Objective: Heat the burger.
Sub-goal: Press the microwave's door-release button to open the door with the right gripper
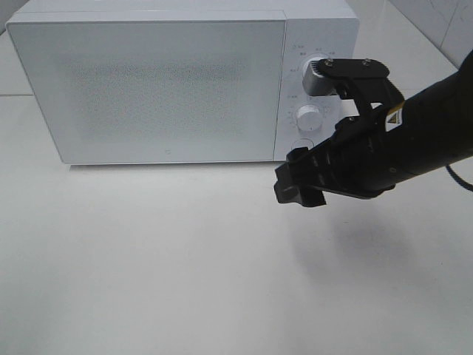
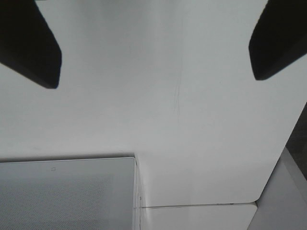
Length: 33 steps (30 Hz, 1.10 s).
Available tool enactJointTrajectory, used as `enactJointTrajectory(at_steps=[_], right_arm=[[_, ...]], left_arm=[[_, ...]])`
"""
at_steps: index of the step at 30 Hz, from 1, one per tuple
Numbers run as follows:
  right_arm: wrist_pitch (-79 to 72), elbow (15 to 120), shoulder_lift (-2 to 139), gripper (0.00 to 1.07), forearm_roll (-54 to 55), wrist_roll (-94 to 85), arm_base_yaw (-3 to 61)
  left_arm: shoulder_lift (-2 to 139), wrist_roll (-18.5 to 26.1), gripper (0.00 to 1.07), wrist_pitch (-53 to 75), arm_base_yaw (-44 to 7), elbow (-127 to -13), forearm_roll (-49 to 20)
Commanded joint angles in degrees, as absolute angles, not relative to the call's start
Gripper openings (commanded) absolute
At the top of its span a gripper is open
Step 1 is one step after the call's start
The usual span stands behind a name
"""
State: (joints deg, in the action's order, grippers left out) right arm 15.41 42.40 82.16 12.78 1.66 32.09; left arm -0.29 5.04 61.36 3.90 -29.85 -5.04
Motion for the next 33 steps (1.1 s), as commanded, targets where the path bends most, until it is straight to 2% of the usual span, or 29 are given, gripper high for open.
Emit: enactJointTrajectory(at_steps=[1,20,29,31,33], right_arm=[[20.5,42.7,79.4,0.74,9.8,0.7,32.0],[50.8,42.7,51.5,0.74,4.7,1.1,32.0],[55.7,42.6,41.0,0.74,2.2,1.4,32.0],[56.0,42.4,40.0,0.74,2.3,1.6,31.6],[56.7,40.8,36.0,0.74,2.4,1.5,26.8]], left_arm=[[-1.3,4.8,1.01,61.2,4.0,-29.6,-5.1],[-1.3,4.8,1.01,61.2,4.0,-29.6,-5.1],[-1.3,4.8,1.01,61.2,4.0,-29.6,-5.1],[-1.3,4.8,1.01,61.2,4.0,-29.6,-5.1],[-1.3,4.8,1.01,61.2,4.0,-29.6,-5.1]])
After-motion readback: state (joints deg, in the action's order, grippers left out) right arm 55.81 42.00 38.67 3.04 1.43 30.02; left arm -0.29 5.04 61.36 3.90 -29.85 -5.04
